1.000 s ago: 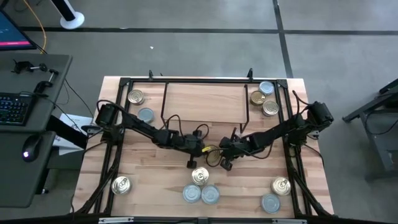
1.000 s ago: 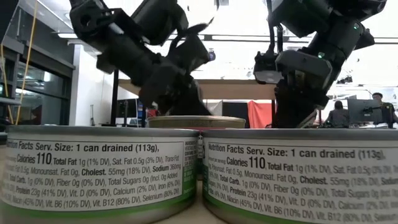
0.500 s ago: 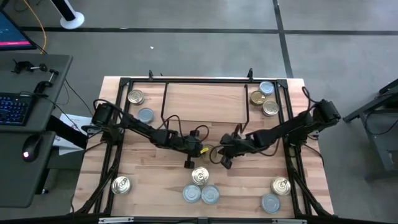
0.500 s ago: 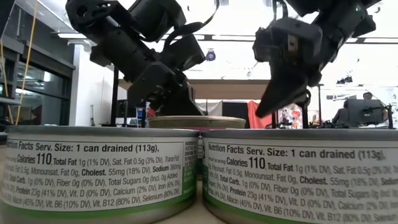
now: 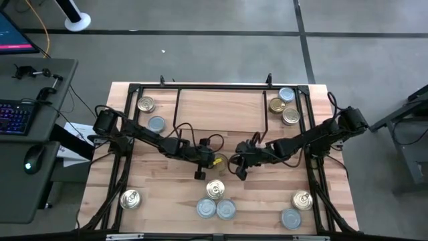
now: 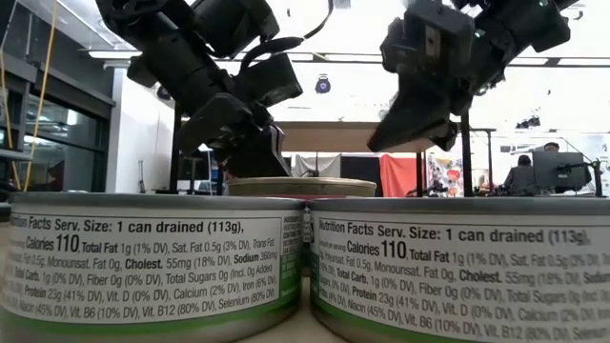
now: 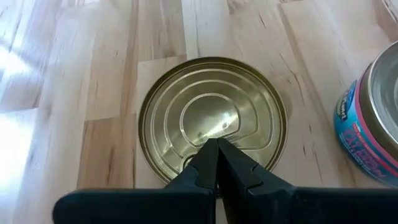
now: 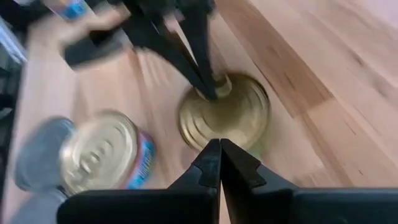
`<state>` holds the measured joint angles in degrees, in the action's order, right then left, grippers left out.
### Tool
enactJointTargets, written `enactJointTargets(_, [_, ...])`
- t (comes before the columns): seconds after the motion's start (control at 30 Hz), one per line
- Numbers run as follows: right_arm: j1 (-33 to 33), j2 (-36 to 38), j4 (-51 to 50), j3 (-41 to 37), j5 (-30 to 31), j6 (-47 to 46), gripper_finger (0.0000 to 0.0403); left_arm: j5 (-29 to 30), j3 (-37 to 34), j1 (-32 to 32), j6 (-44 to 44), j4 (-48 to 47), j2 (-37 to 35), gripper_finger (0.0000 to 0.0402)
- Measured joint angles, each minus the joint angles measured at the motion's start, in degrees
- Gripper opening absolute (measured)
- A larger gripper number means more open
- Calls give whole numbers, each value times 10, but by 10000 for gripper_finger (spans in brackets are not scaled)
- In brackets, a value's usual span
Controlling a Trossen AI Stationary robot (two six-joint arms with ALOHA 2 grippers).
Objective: Stack canned seafood by type on shelf
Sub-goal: Put the green tuna can on the shelf
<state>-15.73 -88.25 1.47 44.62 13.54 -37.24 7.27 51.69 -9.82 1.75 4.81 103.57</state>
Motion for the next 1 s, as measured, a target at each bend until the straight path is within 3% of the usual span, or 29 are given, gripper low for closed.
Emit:
enactJointTargets(0.13, [1,-8,-45,0,-1,0,0,1,-2,-1,2,-15,-32,0])
enactJointTargets(0.27, [11,-29,-28,0,-1,-2,0,2,-15,-5,-10,-10,-63,0])
enactJointTargets(0.5, [23,-67,9,0,-5,-2,0,10,-130,-17,-73,137,-98,0])
enactJointTargets(0.63, [23,-70,8,0,-5,1,0,33,-164,-22,-77,214,-97,0])
enactJointTargets(1.0, [24,-104,29,0,-41,-24,0,34,-166,-21,-56,256,-35,0])
